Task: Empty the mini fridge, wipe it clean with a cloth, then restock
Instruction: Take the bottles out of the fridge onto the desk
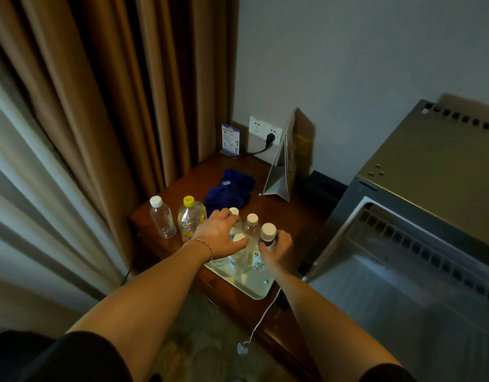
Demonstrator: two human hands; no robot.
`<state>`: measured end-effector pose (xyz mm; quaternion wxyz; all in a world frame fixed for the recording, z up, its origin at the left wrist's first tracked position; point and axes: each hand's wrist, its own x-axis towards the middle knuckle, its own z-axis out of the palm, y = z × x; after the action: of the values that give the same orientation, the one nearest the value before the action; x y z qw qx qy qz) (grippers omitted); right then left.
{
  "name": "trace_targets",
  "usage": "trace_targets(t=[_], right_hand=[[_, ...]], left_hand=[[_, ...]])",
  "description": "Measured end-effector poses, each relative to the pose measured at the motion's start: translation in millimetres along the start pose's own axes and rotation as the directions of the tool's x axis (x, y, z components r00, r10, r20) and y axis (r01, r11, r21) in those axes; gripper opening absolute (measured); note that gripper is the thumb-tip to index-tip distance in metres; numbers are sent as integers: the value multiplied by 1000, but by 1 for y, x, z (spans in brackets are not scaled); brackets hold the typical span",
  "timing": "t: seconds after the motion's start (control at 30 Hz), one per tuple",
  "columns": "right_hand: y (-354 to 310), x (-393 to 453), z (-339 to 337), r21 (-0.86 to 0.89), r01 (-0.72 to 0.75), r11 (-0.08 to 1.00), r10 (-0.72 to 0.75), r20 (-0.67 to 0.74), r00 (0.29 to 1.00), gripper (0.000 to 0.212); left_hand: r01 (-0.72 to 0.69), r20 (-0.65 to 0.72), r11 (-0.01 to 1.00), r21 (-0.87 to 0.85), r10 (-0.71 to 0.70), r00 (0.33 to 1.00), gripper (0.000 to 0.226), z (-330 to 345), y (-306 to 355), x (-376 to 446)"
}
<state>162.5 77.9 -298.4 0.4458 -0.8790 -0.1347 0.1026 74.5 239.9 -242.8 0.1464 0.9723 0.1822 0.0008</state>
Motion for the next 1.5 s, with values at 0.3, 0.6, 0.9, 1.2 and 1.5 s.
trace_targets(t=[0.3,0.6,0.9,1.2,1.5], right_hand=[[16,5,11,-29,47,998,-48,-17,999,39],[7,2,5,-59,35,998,-33,34,999,38],[-15,-20,-26,-259,-110,960,155,159,975,67],[-27,-115,-86,-546,87,834,-3,153,988,62],[-3,-240,-144,-650,0,760,-27,-32,999,61]], left_hand=[[-23,-19,999,28,24,1000,70,12,-1,5],[-6,-11,1000,29,7,1000,69,8,5,-2],[-30,-19,999,34,31,999,76,-8,15,-33],[-196,-7,980,42,197,980,75,-26,38,-95],[-375,92,927,-2,374,923,74,-14,90,-174]])
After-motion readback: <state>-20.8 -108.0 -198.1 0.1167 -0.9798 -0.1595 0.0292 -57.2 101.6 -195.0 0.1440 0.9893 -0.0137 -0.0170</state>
